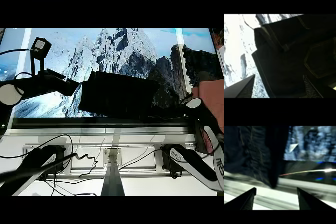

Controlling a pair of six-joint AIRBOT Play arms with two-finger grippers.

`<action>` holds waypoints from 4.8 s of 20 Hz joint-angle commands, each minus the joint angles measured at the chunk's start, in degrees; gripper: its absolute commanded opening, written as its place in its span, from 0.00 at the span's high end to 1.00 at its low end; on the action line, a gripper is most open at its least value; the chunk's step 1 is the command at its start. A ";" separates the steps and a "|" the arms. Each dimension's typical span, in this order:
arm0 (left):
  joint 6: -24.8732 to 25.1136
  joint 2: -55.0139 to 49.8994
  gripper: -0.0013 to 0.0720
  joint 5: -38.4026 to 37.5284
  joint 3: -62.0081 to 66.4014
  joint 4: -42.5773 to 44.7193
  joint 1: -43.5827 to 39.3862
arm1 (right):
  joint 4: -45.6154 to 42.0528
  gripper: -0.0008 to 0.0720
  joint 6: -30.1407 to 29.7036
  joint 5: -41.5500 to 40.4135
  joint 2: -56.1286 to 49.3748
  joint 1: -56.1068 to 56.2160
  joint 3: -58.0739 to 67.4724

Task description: Fold the clothes and pants, and hang the long-sleeved shirts on hangers.

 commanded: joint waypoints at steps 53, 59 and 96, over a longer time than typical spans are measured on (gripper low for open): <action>32.59 16.17 0.97 12.15 14.56 -52.33 23.10 | 25.70 0.94 -17.03 2.38 27.76 0.04 48.13; 30.32 25.68 0.97 18.82 14.47 -43.12 23.10 | 31.39 0.94 -6.49 1.33 32.92 0.04 48.22; 10.62 -42.84 0.39 2.16 3.98 -46.62 -18.64 | -36.09 0.31 -0.76 24.11 -1.53 -17.11 31.98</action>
